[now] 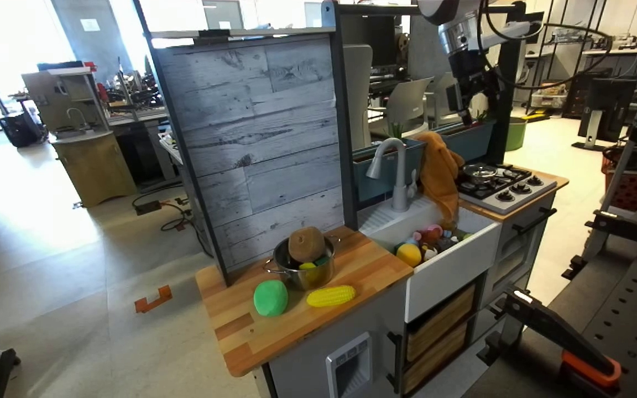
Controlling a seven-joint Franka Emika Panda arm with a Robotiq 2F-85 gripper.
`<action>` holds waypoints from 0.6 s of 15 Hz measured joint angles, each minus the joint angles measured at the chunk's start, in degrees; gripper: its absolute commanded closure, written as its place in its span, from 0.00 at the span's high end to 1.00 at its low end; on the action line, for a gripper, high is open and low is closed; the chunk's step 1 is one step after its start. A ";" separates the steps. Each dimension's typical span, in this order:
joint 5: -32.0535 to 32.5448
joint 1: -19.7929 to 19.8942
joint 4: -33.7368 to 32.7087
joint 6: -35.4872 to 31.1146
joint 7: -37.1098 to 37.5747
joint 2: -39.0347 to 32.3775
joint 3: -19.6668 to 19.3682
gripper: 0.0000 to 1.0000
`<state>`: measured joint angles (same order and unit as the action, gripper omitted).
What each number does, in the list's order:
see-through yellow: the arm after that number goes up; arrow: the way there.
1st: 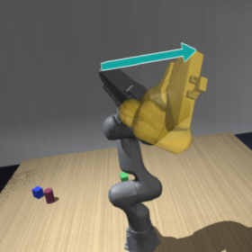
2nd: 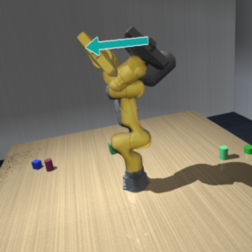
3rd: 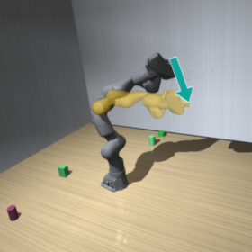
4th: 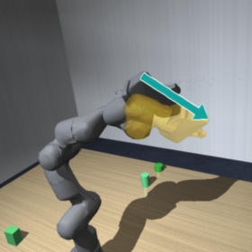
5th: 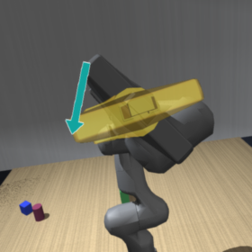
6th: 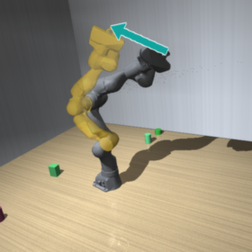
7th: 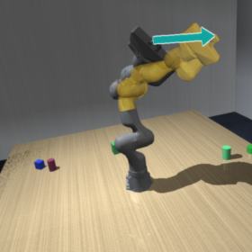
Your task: Hang the orange towel on the rail.
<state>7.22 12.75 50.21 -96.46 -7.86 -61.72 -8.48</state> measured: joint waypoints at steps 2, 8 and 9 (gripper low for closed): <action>-4.38 0.80 -5.19 -0.61 1.89 -3.96 1.83 1.00; -11.72 2.22 -16.94 -7.96 8.63 -12.98 6.17 1.00; -12.42 2.43 -18.51 -9.39 9.94 -14.09 6.57 1.00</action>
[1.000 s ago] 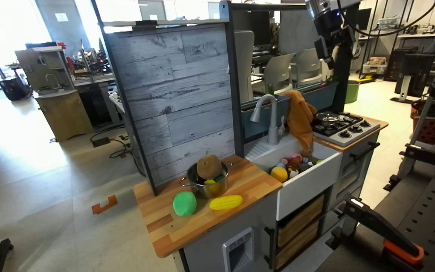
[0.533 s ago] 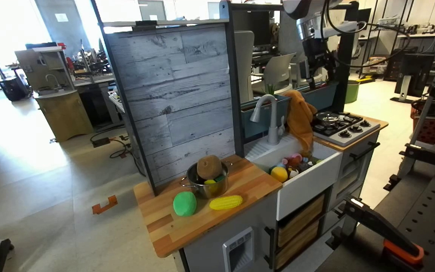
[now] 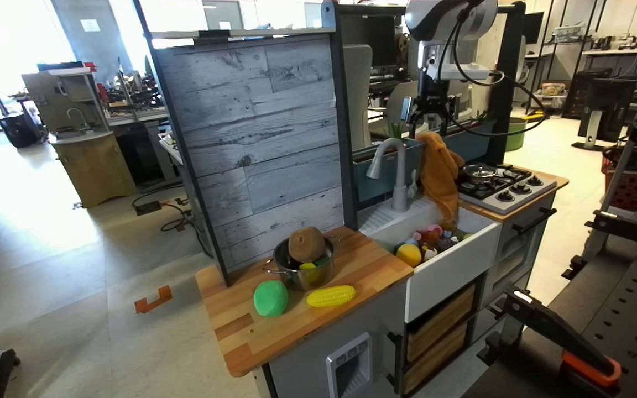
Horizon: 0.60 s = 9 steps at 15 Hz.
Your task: Hang the orange towel on the rail.
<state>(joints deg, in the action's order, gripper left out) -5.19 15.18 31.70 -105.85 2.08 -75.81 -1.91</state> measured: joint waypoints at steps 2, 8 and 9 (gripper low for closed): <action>-1.48 0.43 -1.69 -3.64 2.88 -1.36 0.63 1.00; -3.31 1.92 -6.30 -10.75 14.72 -4.26 1.09 1.00; -3.35 2.25 -6.01 -12.31 16.97 -4.27 1.10 1.00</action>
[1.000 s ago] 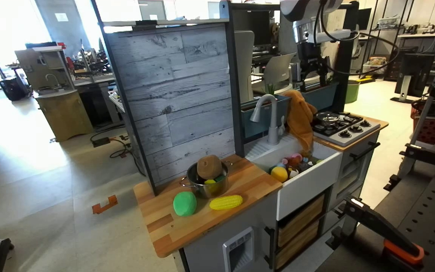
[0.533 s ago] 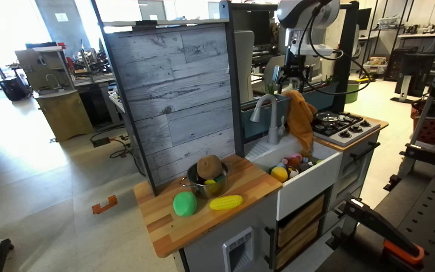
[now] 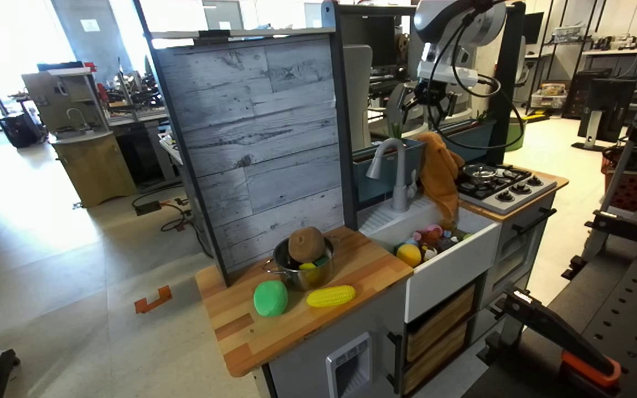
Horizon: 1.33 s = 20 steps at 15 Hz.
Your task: Hang the orange towel on the rail.
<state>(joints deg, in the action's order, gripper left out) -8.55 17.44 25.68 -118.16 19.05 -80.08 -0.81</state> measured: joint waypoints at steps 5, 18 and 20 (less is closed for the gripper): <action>-0.86 1.97 0.77 7.22 7.35 -0.08 0.22 1.00; -1.10 3.68 0.43 12.49 17.94 -1.00 -0.18 1.00; -1.10 3.80 0.44 12.14 20.04 -1.02 -0.46 1.00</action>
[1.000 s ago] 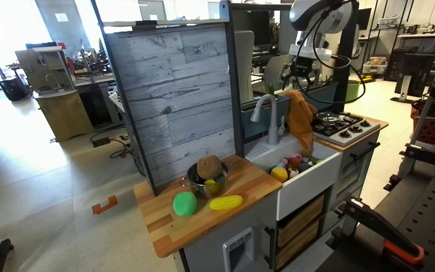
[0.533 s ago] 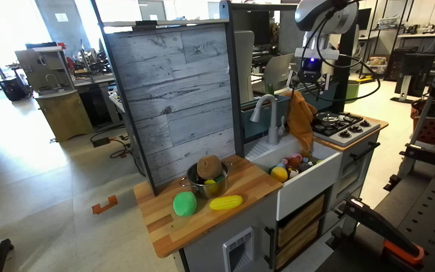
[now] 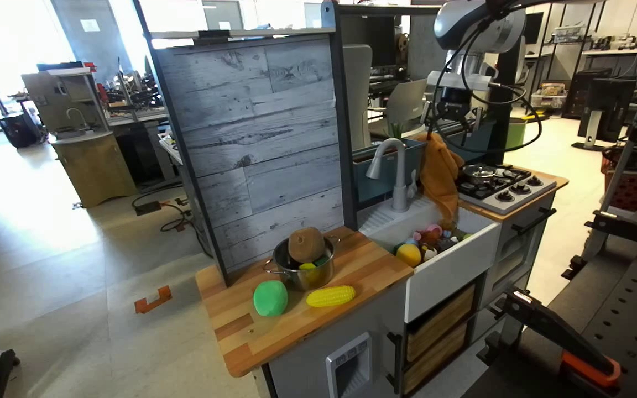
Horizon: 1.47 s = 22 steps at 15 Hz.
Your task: Hang the orange towel on the rail.
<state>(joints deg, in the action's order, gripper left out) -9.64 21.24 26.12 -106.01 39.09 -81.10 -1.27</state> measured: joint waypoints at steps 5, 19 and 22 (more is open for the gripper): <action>0.00 0.63 0.19 0.56 3.47 -0.11 -0.05 1.00; -2.15 2.16 -0.01 -1.00 8.28 -0.85 0.72 0.12; -2.30 2.22 -0.06 -3.24 8.55 -0.85 0.92 0.00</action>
<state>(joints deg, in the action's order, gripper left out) -11.94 23.46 26.06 -109.25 47.65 -81.95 -0.35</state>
